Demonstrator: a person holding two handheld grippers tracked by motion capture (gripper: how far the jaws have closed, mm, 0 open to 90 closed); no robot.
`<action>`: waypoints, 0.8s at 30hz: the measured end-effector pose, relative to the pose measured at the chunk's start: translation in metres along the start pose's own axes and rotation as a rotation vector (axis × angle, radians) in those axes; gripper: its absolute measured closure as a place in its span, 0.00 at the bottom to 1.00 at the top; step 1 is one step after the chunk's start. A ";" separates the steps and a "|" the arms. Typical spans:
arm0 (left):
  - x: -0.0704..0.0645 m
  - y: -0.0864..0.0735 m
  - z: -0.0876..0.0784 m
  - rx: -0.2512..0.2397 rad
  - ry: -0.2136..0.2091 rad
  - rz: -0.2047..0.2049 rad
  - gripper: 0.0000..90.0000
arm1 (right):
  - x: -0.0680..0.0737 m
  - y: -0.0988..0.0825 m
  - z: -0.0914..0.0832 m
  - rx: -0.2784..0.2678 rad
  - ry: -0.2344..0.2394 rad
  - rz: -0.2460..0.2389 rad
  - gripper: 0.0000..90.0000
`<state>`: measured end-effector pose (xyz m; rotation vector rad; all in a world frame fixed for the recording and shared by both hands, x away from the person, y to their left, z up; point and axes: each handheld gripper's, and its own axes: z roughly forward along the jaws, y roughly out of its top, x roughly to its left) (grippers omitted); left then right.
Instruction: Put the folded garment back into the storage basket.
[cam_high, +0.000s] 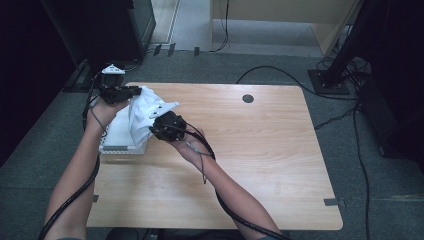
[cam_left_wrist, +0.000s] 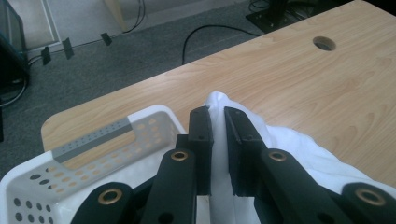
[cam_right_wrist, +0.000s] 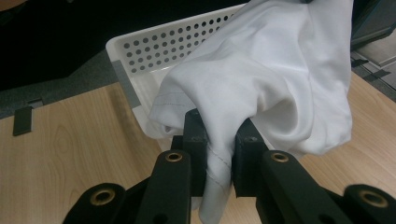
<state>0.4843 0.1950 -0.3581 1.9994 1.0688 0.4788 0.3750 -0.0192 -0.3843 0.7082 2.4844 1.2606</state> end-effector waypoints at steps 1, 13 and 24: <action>0.002 -0.002 0.001 -0.002 0.000 0.004 0.92 | -0.001 0.000 0.003 0.004 -0.001 0.000 0.89; 0.019 -0.024 0.022 0.004 -0.002 -0.038 0.92 | -0.010 -0.011 0.038 0.064 0.001 0.022 0.89; 0.037 -0.040 0.031 0.023 0.013 -0.064 0.93 | -0.003 -0.004 0.061 0.084 0.021 -0.002 0.89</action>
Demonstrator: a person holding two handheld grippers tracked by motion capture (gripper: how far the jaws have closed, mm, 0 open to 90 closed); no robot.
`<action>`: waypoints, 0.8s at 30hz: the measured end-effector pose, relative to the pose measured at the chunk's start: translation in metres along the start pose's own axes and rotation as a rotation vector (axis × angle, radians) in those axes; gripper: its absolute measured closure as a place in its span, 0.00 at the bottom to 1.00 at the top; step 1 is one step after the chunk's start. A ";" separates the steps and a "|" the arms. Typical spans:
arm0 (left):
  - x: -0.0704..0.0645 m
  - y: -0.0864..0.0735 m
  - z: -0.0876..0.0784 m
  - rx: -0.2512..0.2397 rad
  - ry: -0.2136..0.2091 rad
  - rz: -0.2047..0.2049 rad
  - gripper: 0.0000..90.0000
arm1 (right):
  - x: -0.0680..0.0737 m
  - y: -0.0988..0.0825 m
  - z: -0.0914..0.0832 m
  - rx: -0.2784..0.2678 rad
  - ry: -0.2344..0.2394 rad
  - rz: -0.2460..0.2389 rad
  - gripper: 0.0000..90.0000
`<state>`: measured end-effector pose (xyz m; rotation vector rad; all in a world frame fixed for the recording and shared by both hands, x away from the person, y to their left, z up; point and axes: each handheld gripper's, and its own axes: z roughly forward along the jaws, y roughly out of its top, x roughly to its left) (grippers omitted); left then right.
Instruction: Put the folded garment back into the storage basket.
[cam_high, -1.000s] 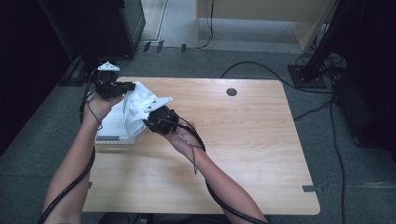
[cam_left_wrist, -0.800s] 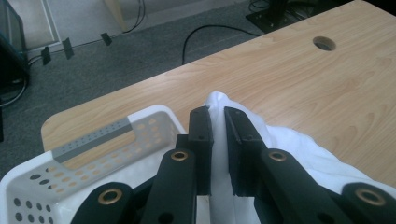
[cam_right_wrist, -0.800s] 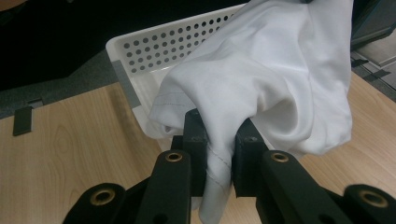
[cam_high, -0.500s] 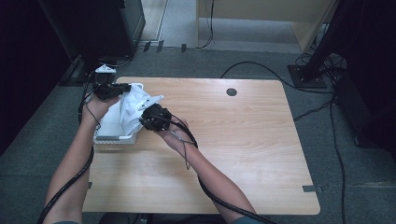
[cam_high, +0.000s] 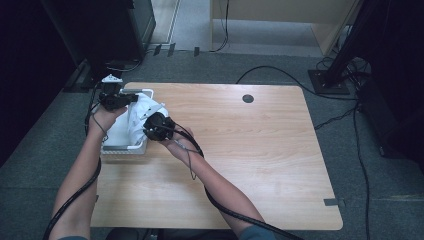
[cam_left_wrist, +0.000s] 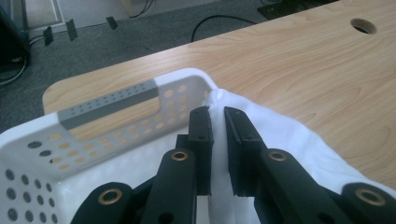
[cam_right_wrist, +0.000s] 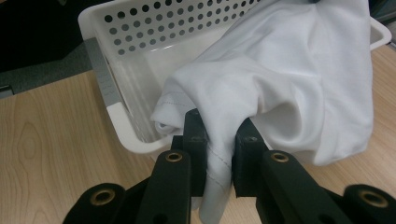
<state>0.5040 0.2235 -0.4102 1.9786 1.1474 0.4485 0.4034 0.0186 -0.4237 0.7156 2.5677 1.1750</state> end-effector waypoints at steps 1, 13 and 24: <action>0.002 -0.001 -0.001 0.003 0.005 -0.002 0.92 | 0.001 0.001 0.001 0.001 0.002 -0.003 0.89; 0.025 -0.006 -0.019 -0.003 0.042 -0.027 0.93 | 0.007 0.017 0.017 -0.019 0.033 0.007 0.89; 0.052 -0.014 -0.017 0.040 0.091 -0.058 0.92 | 0.007 0.019 0.040 -0.025 0.064 0.062 0.88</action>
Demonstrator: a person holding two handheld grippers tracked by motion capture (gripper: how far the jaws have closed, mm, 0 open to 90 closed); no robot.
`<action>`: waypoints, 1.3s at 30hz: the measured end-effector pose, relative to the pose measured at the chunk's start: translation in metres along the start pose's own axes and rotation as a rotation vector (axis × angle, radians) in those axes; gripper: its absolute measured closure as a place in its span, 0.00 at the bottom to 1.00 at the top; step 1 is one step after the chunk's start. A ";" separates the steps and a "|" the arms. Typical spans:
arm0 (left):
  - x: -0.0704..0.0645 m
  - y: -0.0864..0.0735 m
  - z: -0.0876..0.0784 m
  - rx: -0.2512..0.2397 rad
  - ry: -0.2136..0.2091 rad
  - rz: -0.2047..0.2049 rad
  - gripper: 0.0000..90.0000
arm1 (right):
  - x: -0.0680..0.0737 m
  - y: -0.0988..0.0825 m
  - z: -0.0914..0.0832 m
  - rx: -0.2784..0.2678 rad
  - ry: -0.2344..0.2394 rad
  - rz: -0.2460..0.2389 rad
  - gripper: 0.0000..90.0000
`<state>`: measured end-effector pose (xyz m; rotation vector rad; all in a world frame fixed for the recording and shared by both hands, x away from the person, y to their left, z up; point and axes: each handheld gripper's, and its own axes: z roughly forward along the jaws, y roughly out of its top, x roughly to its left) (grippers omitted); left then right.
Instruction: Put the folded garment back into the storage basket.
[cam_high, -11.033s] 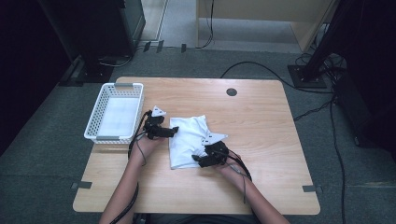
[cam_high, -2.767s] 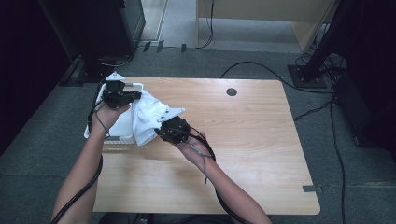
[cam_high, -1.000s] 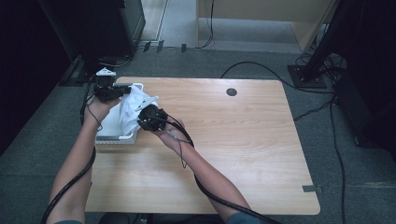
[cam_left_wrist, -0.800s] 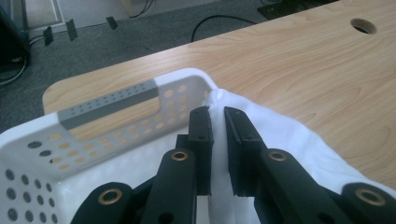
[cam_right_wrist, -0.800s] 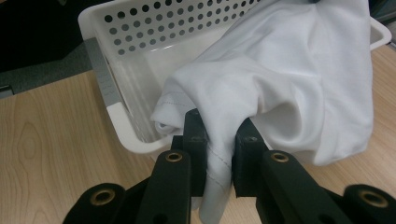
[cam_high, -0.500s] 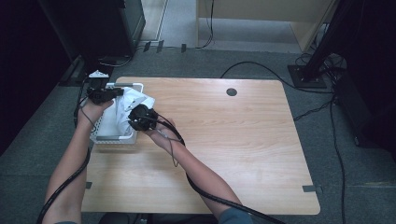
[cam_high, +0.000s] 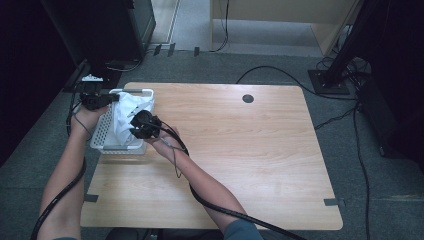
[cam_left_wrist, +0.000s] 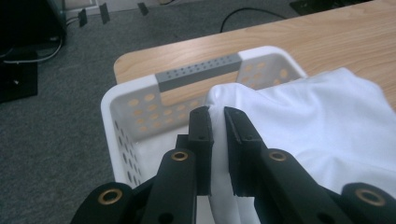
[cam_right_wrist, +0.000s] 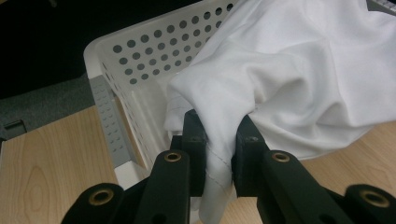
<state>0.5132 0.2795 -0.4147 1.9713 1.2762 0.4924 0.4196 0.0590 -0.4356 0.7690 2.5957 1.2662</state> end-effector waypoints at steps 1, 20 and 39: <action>0.001 -0.001 0.002 0.003 0.002 -0.008 0.92 | -0.001 -0.001 0.002 -0.002 0.000 0.000 0.88; 0.008 -0.011 0.032 0.074 0.038 -0.030 0.92 | -0.001 -0.007 0.033 0.016 0.023 0.071 0.84; 0.007 -0.014 0.028 0.067 0.043 -0.048 0.58 | 0.000 -0.008 0.022 -0.009 0.023 -0.029 0.48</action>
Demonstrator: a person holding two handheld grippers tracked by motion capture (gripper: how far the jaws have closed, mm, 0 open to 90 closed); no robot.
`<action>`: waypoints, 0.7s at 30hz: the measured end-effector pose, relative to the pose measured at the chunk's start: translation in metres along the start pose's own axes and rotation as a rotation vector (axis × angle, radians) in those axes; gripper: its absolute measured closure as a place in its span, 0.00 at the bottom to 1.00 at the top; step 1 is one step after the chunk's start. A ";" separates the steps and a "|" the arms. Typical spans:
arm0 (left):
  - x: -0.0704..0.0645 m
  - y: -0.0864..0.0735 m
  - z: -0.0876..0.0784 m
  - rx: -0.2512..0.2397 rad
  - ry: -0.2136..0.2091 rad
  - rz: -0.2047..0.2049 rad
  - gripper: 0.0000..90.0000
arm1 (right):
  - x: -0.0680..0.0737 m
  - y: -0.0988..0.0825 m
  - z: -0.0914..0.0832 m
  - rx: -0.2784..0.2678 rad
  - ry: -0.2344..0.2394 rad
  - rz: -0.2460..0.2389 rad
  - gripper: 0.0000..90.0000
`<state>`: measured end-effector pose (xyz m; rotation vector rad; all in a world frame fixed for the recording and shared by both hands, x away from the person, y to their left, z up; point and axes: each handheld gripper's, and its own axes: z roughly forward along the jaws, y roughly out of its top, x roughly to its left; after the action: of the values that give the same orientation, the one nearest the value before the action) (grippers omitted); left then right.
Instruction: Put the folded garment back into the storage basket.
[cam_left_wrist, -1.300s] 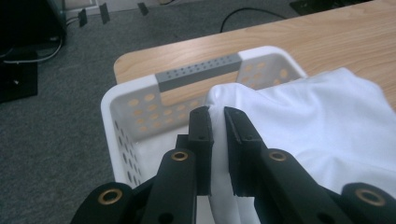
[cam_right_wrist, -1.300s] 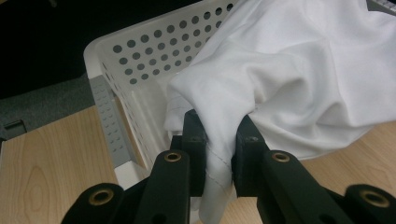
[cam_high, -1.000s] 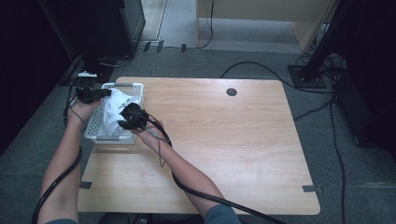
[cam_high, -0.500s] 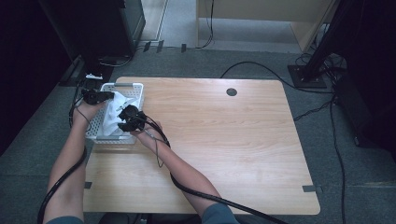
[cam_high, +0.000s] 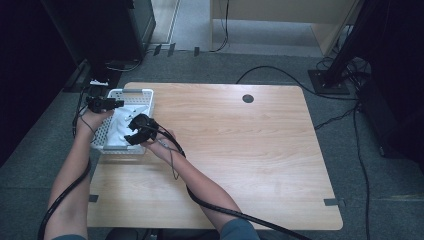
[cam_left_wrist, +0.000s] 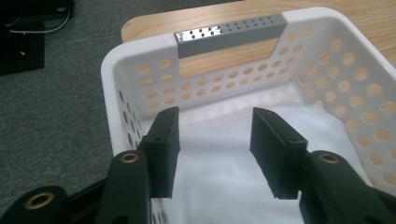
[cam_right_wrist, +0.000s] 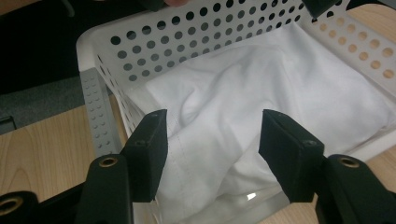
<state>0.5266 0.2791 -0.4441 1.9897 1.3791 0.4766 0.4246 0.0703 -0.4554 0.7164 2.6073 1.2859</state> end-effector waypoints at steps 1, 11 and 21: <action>0.000 0.000 0.000 0.002 -0.002 -0.001 0.58 | 0.000 0.000 0.000 0.000 0.000 0.000 0.48; -0.006 -0.001 -0.003 0.005 -0.007 0.005 0.47 | -0.004 -0.001 -0.006 0.011 -0.011 -0.019 0.40; -0.014 0.000 -0.004 0.023 -0.022 0.023 0.34 | -0.007 -0.003 -0.014 0.005 -0.013 -0.038 0.35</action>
<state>0.5188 0.2677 -0.4402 2.0253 1.3550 0.4507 0.4251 0.0552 -0.4495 0.6706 2.6019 1.2605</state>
